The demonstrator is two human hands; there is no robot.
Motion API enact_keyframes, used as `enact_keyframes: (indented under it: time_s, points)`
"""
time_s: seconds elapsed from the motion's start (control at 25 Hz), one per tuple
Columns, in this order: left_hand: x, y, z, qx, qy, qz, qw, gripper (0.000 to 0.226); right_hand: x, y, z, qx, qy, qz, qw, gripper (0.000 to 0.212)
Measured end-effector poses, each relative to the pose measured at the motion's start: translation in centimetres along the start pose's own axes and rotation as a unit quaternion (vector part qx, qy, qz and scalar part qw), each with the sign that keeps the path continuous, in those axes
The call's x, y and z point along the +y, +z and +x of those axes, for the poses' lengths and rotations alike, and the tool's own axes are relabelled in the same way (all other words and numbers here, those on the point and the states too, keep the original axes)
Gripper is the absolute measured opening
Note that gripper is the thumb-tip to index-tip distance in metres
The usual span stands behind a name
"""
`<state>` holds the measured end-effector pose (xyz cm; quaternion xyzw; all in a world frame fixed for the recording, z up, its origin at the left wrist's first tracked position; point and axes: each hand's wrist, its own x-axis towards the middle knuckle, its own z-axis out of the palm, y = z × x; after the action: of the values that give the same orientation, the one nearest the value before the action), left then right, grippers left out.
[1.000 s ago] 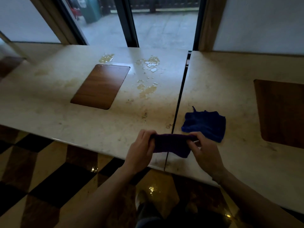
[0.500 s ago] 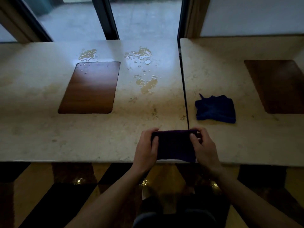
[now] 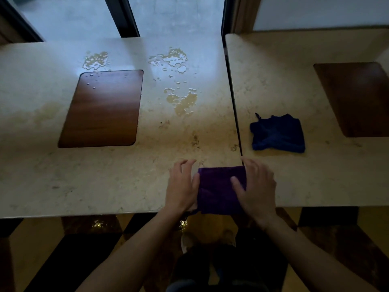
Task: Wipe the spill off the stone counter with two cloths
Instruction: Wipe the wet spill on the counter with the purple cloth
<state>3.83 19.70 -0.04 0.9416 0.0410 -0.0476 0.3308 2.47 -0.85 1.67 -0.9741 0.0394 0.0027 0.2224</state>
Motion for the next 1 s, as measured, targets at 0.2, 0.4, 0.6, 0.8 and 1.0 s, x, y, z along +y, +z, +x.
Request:
enact_keyframes:
  time_s: [0.2, 0.4, 0.6, 0.8, 1.0]
  points:
    - [-6.4, -1.6, 3.9, -0.039, 0.0, 0.241, 0.97, 0.06, -0.6, 6.1, -1.2, -0.157, -0.07, -0.149, 0.974, 0.078]
    - [-11.3, -5.3, 11.4, -0.088, -0.026, 0.261, 0.961, 0.079, -1.5, 8.0, -0.5, -0.144, -0.057, -0.206, 0.966, 0.092]
    - [-13.9, -9.0, 18.9, -0.04, -0.032, 0.264, 0.963, 0.079, -4.7, 9.5, 3.1, -0.131, 0.011, -0.198, 0.971, 0.105]
    - [-17.5, -12.2, 27.0, -0.018, -0.054, 0.255, 0.965, 0.078, -6.4, 11.1, 9.6, -0.114, 0.025, -0.203, 0.972, 0.103]
    - [-18.6, -11.5, 29.4, 0.01, -0.053, 0.278, 0.959, 0.075, -7.5, 11.5, 19.3, -0.073, 0.021, -0.18, 0.981, 0.102]
